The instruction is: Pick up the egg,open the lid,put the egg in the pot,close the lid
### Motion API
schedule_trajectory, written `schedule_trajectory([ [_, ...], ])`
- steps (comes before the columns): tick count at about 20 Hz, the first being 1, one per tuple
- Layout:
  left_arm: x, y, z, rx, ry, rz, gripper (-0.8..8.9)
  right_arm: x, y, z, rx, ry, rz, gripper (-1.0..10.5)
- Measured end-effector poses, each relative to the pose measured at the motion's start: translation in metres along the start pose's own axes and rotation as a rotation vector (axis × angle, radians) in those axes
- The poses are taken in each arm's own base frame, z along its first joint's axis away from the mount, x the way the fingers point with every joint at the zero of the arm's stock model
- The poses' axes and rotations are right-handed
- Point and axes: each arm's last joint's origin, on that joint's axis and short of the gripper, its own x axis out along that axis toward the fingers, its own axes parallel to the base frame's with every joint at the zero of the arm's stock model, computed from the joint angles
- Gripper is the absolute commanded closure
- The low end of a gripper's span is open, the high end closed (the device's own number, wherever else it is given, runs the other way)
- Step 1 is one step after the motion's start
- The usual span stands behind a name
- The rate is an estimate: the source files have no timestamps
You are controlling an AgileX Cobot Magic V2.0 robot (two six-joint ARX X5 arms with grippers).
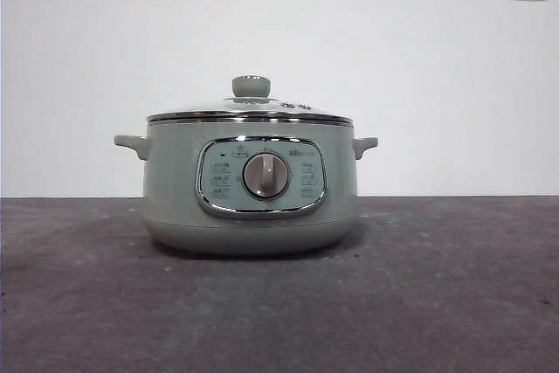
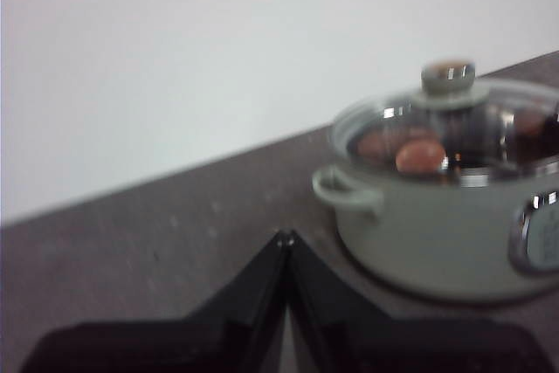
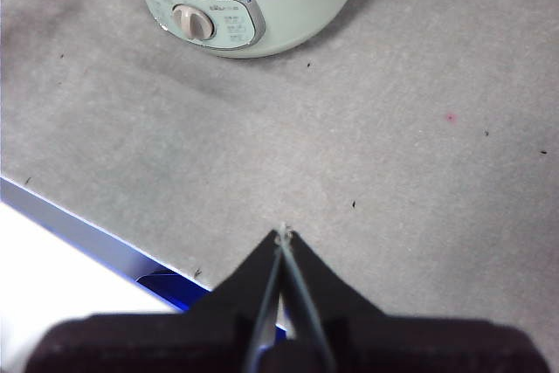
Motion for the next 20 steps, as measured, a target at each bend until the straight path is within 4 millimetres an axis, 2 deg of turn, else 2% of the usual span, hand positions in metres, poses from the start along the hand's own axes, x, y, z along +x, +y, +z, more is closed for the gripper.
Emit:
schedule_trajectory([
  [3, 0.004, -0.006, -0.044, -0.082, 0.042, 0.016, 8.17, 0.000, 0.000, 0.000, 0.000, 0.000, 0.000, 9.5],
  [5, 0.007, -0.008, -0.062, -0.120, 0.068, 0.034, 8.17, 0.000, 0.000, 0.000, 0.000, 0.000, 0.000, 9.5],
  [20, 0.007, -0.008, -0.068, -0.171, 0.130, 0.038, 8.17, 0.000, 0.000, 0.000, 0.000, 0.000, 0.000, 9.5],
])
